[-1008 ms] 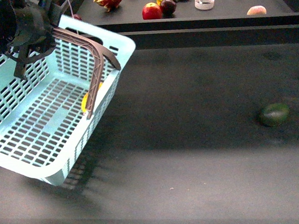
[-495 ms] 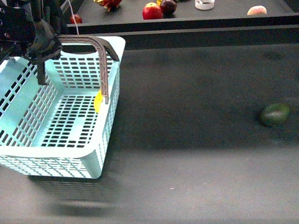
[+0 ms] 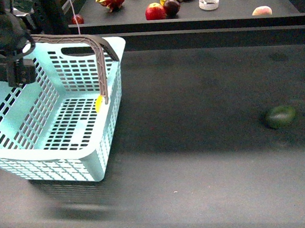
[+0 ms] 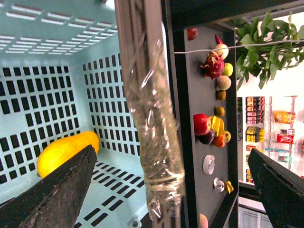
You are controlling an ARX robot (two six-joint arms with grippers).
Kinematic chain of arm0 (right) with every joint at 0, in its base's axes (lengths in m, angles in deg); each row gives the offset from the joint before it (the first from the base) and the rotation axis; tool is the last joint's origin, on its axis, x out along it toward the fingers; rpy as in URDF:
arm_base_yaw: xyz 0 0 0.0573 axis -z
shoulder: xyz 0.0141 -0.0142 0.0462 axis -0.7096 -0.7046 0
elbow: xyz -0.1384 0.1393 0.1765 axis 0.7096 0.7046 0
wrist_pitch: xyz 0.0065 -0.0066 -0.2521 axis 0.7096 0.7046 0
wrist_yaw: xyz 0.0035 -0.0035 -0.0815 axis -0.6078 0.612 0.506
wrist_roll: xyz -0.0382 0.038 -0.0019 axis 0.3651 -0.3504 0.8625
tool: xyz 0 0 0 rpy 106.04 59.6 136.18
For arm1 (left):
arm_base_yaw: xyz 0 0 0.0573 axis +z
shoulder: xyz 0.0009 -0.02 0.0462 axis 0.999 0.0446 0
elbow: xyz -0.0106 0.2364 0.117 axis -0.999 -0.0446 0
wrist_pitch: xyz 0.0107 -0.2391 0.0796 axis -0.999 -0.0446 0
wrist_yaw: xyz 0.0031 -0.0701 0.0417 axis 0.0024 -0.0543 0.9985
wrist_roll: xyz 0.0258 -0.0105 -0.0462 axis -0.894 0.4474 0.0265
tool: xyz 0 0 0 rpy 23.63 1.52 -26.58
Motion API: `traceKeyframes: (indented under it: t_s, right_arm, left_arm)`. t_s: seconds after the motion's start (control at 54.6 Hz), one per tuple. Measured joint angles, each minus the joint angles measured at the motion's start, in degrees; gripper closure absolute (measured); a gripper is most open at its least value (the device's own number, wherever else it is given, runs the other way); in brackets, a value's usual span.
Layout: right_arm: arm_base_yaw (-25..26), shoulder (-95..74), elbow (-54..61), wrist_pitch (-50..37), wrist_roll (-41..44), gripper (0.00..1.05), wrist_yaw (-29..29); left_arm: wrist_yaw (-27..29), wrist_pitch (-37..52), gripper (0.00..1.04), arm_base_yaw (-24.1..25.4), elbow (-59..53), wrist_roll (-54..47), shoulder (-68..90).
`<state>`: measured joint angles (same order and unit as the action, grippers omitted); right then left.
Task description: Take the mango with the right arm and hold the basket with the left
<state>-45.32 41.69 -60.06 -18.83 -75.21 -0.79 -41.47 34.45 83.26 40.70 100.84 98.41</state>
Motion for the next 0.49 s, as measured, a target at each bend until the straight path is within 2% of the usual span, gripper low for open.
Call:
traceKeyframes:
  t_s: [0.495]
  right_arm:
    - [0.00, 0.00, 0.00, 0.00, 0.00, 0.08, 0.00]
  left_arm:
    - [3.76, 4.09, 0.08, 2.38, -28.44, -11.04, -32.02]
